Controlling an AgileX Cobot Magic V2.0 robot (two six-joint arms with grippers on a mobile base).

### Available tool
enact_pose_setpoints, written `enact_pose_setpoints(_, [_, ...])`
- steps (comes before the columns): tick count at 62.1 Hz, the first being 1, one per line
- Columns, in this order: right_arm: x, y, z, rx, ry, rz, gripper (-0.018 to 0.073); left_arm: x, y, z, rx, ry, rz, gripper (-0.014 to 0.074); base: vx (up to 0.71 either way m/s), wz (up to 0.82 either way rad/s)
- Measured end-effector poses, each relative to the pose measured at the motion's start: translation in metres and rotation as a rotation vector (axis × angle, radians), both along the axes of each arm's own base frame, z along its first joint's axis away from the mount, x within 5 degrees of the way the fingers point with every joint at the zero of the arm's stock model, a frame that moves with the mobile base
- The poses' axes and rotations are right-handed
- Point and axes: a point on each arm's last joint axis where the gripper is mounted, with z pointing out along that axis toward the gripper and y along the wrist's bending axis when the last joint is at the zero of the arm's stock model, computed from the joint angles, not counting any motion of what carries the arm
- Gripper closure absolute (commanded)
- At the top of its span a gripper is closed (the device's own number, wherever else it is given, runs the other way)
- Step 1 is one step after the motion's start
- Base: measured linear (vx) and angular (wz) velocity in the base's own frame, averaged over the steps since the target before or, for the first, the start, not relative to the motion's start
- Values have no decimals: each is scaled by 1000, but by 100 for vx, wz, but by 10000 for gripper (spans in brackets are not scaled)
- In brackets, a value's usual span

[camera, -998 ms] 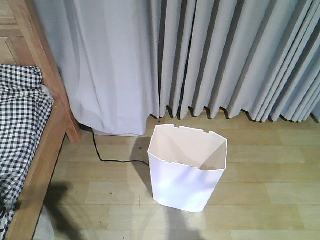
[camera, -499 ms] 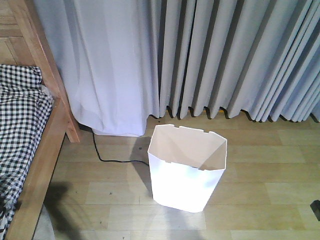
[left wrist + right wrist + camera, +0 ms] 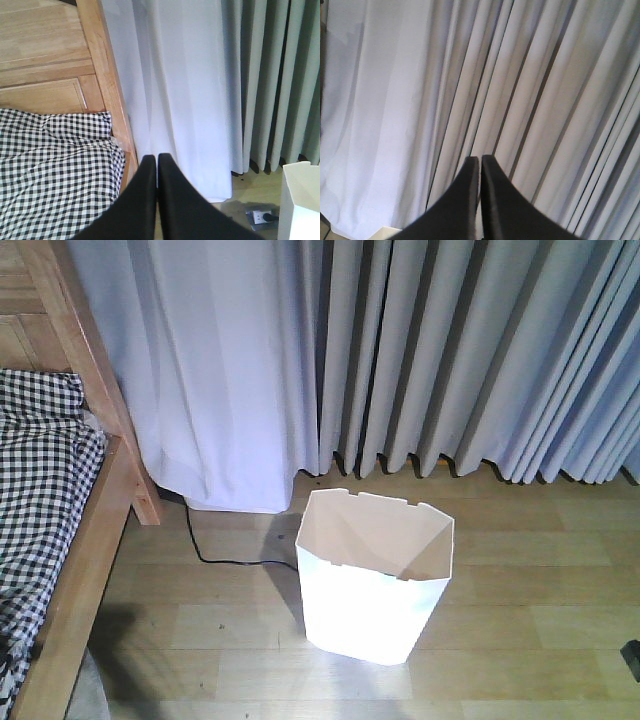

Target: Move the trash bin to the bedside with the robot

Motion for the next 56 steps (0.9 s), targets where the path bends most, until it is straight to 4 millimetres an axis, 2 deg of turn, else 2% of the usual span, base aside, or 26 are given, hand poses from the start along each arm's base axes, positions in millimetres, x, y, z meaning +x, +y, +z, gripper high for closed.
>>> enact_pose_setpoints(7, [0, -1, -1, -29, 6, -11, 570, 0, 0, 0, 0, 0, 0, 602, 0, 0])
enact_pose_setpoints(16, [1, -6, -5, 22, 33, -68, 570, 0, 0, 0, 0, 0, 0, 602, 0, 0])
enact_pose_setpoints(20, [3, -8, -14, 53, 44, -94, 570, 0, 0, 0, 0, 0, 0, 602, 0, 0])
enact_pose_setpoints(31, [1, -9, -56, 145, 51, -99, 570, 0, 0, 0, 0, 0, 0, 602, 0, 0])
enact_pose_setpoints(56, [-2, -7, -53, 94, -23, -77, 570, 0, 0, 0, 0, -1, 0, 602, 0, 0])
